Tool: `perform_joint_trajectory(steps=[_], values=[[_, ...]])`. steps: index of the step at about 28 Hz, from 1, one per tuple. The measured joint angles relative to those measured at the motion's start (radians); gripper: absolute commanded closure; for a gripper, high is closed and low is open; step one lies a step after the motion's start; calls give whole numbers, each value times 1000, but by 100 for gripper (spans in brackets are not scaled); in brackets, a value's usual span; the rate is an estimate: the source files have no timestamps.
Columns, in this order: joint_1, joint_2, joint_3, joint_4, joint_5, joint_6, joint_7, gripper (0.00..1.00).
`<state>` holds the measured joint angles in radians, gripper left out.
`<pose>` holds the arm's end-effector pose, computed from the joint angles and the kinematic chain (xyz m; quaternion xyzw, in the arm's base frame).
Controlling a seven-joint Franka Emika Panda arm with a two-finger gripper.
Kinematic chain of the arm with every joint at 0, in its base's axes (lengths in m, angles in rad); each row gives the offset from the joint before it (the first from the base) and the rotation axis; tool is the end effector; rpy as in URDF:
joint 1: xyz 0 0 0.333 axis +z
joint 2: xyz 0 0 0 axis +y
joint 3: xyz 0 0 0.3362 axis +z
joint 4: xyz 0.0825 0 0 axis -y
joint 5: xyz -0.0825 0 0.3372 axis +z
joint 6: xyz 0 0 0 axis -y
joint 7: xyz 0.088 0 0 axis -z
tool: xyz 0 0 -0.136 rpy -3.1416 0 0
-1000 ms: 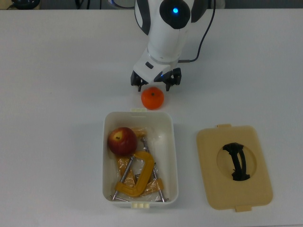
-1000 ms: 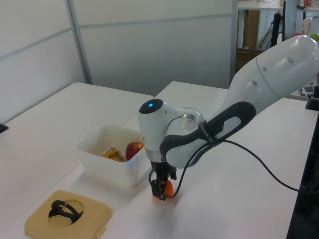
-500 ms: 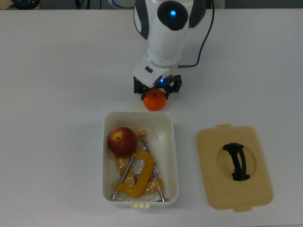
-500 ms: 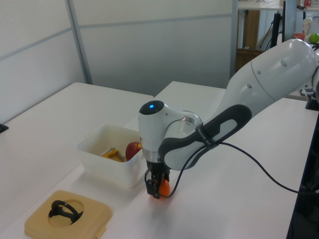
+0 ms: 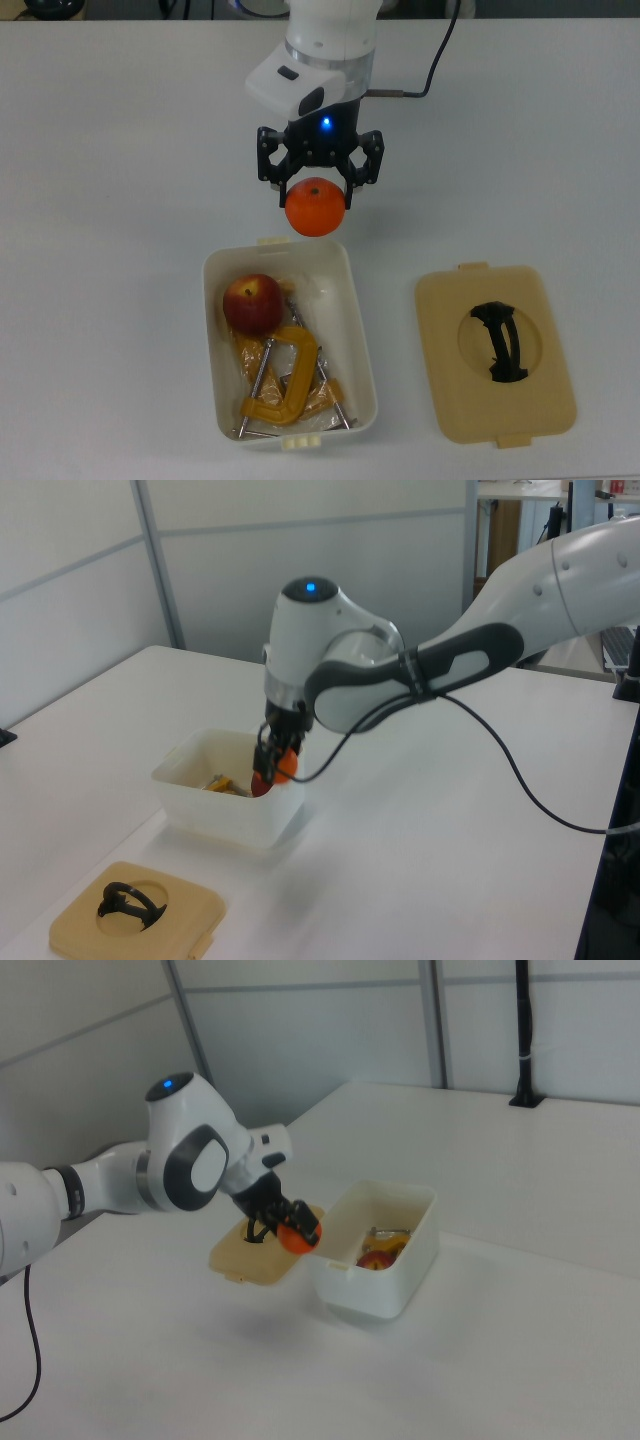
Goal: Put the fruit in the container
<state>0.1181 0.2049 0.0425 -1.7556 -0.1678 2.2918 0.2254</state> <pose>0.6136 0.0900 0.4942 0.9840 0.0112 0.1744 0.0342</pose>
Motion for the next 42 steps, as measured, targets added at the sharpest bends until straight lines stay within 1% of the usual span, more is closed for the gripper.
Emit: perform_joint_trajectory(steps=[6, 9, 10, 11, 12, 13, 14, 15, 16, 21, 26, 28, 31, 32, 35, 36, 42], values=[[-13, 10, -1, 56, -15, 4, 0, 78], [-17, 28, -1, 61, -15, 49, 0, 75], [-19, 36, -1, 61, -16, 72, 0, 70], [-22, 51, -1, 61, -17, 104, 0, 65], [-23, 60, -1, 61, -18, 123, 0, 56], [-25, 71, -1, 61, -19, 142, 0, 44], [-26, 81, -1, 62, -20, 157, 0, 29], [-27, 91, -1, 62, -20, 168, 0, 10], [-28, 100, -1, 63, -20, 175, 0, 0], [-29, 121, -1, 69, -20, 188, 0, 0], [-29, 113, -1, 75, -20, 180, 0, 0], [-29, 99, -1, 75, -20, 145, 1, 0], [-30, 70, -1, 76, -20, 31, 4, 0], [-30, 51, -1, 76, -20, -44, 5, 0], [-30, 6, -1, 76, -20, -196, 8, 0], [-30, -19, -1, 76, -20, -264, 9, 0], [-42, -125, -1, 74, 4, -482, 12, 0]])
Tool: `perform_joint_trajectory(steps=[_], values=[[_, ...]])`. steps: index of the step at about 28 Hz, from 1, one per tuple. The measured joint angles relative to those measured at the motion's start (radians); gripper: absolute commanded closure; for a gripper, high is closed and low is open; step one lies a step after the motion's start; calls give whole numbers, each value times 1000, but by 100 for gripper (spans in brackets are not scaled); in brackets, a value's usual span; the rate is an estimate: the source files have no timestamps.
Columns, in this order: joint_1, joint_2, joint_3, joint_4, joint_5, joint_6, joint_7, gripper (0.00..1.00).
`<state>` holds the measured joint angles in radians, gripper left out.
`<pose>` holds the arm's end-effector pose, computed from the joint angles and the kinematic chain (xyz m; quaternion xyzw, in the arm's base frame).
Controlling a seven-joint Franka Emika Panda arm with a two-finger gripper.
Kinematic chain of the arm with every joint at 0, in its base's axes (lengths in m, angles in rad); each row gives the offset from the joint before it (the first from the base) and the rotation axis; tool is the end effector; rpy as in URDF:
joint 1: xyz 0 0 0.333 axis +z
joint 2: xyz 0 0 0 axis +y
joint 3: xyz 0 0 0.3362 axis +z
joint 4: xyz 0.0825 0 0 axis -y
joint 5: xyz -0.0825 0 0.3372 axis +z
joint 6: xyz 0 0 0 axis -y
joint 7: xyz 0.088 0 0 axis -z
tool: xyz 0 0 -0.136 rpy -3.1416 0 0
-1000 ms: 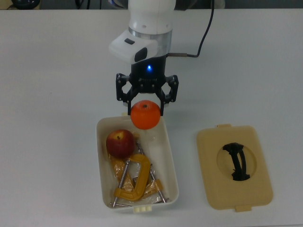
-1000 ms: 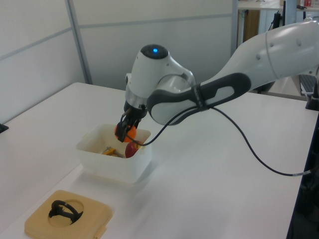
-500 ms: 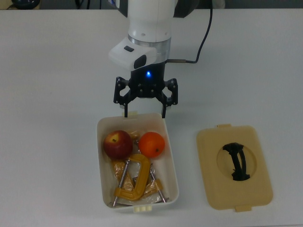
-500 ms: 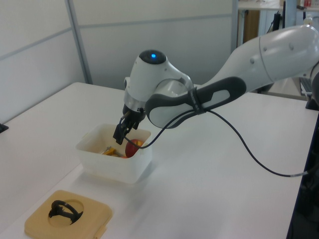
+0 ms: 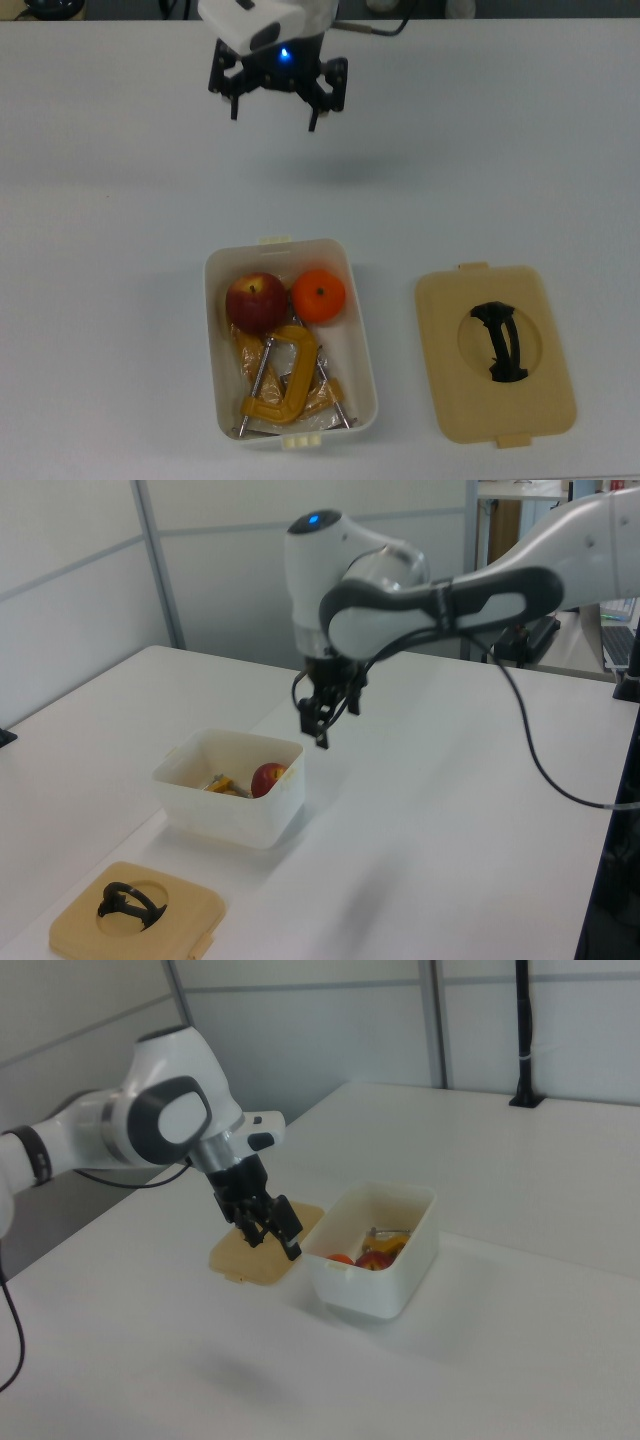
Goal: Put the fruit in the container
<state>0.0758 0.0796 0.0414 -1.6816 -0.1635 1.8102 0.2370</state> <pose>0.5489 0.0456 0.5487 0.9957 -0.0424 0.0379 0.0726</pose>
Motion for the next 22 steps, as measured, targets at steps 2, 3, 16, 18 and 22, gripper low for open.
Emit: perform_joint_trajectory(steps=[2, 3, 16, 18, 22], values=[[-12, -30, 0, -1, 3, -49, 0, 0], [-18, -45, 0, -1, 4, -73, 0, 0], [-53, -126, 0, -15, 37, -192, 0, 0], [-62, -126, -1, -15, 46, -192, -3, 0], [-71, -126, -9, -15, 70, -192, -33, 0]])
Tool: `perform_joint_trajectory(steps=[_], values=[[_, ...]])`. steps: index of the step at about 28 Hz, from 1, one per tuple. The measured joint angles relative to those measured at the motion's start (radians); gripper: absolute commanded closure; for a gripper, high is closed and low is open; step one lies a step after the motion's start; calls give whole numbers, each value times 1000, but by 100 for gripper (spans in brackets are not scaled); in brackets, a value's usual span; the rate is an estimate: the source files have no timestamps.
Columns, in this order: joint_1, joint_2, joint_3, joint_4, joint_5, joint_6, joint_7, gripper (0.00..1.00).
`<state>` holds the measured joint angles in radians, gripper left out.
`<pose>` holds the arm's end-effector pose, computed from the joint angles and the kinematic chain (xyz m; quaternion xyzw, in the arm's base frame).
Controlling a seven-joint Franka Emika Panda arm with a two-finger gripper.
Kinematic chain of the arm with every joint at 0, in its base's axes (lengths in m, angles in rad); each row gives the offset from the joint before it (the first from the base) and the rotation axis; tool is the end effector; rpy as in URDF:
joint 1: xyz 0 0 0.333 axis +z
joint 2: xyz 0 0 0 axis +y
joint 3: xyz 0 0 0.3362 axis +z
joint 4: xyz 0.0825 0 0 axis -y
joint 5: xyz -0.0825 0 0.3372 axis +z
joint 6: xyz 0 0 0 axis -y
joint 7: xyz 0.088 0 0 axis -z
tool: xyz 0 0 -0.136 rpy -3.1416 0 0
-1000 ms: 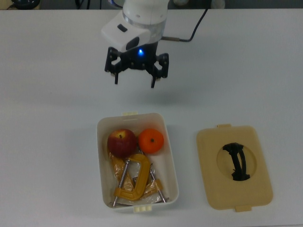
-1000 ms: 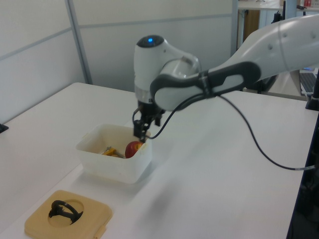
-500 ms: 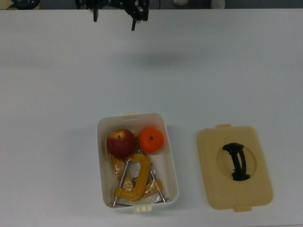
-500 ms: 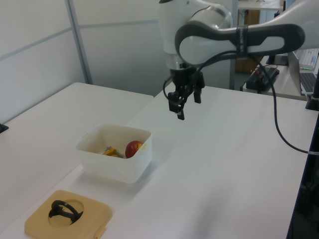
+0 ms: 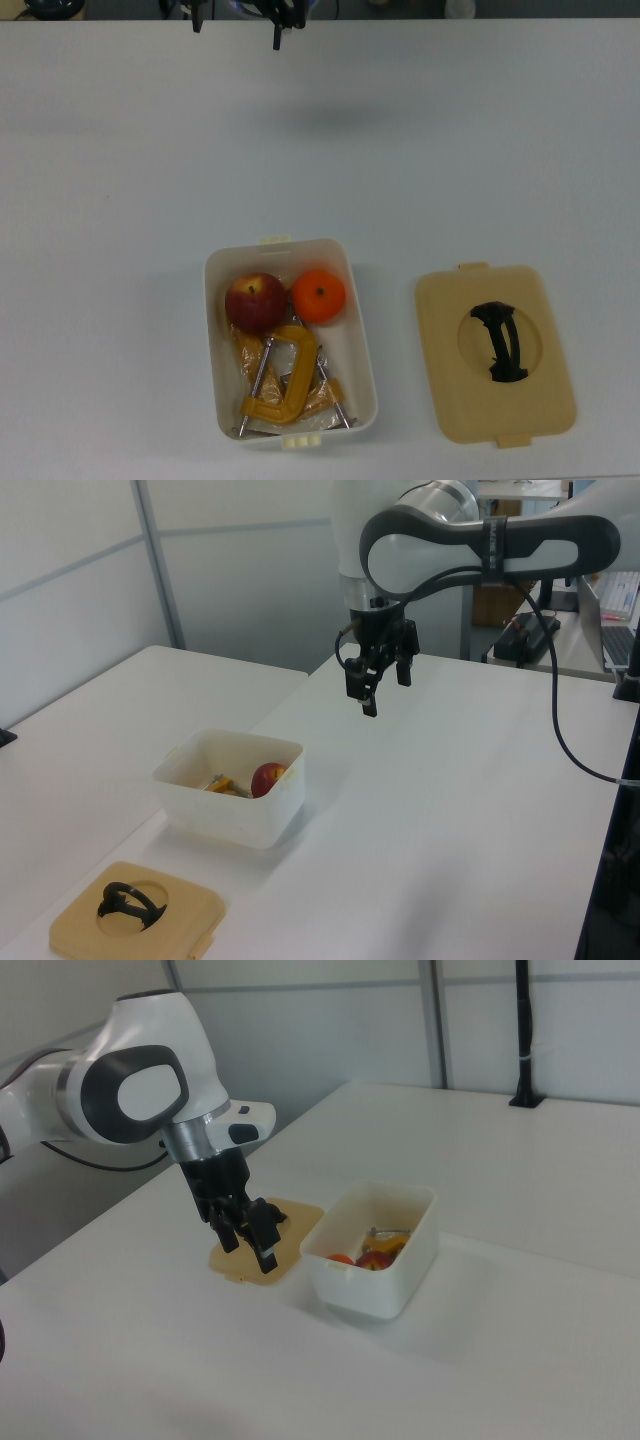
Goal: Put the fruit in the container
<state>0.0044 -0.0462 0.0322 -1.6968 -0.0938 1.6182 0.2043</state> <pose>0.4933 0.0061 0.5898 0.9955 -0.0807 -0.0104 0.0491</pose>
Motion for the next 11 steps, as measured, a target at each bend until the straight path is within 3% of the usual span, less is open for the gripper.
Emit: perform_joint_trajectory(steps=[11], values=[[-1, 0, -26, 0, 82, 11, -32, 0]])
